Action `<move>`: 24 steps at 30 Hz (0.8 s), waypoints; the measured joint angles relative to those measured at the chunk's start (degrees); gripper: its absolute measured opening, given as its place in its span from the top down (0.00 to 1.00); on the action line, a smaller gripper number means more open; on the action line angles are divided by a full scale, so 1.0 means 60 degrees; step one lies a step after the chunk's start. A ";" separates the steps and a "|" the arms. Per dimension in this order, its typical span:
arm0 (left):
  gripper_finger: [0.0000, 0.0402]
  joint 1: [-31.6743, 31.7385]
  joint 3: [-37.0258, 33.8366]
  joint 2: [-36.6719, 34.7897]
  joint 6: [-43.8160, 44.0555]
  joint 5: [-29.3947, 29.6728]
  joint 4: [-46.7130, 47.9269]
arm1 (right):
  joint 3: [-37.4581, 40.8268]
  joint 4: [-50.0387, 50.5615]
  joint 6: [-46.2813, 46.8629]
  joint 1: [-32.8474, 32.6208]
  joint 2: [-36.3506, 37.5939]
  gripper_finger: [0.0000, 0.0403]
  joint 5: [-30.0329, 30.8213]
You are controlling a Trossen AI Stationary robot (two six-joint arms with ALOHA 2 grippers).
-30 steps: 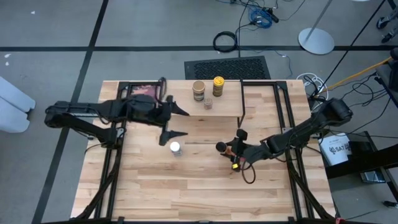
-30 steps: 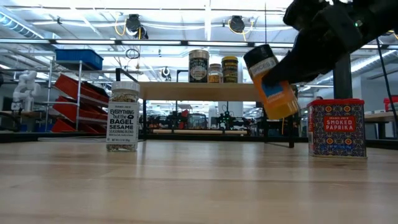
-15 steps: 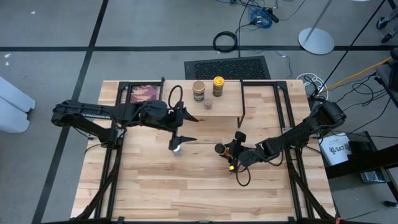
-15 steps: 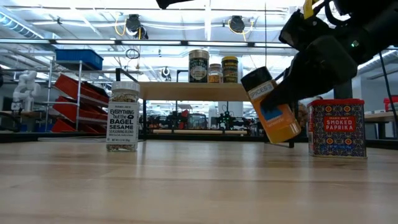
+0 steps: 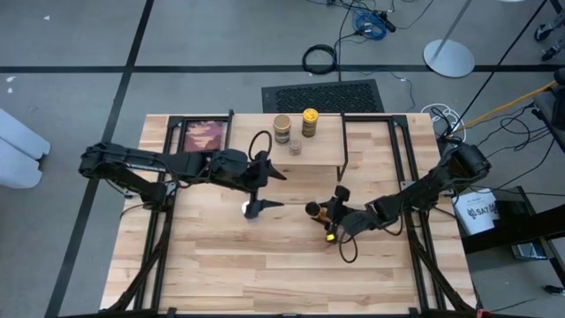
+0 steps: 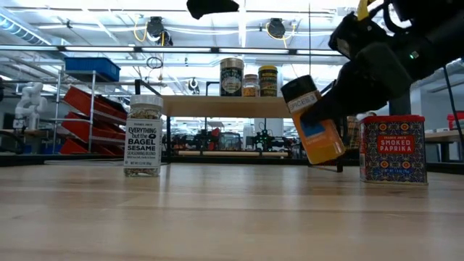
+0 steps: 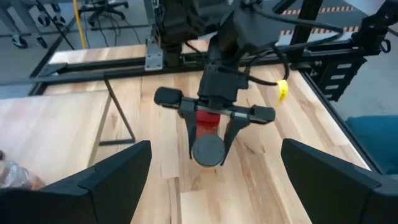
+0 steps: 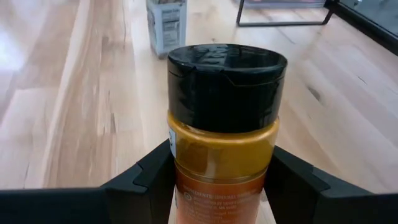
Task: Shelf spices
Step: Remove the orange seasoning bottle from the shelf
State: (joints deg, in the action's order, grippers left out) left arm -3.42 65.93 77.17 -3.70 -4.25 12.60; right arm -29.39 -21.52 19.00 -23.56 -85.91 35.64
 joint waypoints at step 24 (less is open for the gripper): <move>0.08 -0.0080 0.0003 0.0018 -0.0007 0.0000 -0.0036 | 0.0656 -0.0502 0.0398 -0.0009 0.0383 0.44 0.0007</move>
State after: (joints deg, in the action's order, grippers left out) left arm -3.90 65.95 77.28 -3.75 -4.25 12.38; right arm -25.45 -24.53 21.39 -23.62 -83.61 35.68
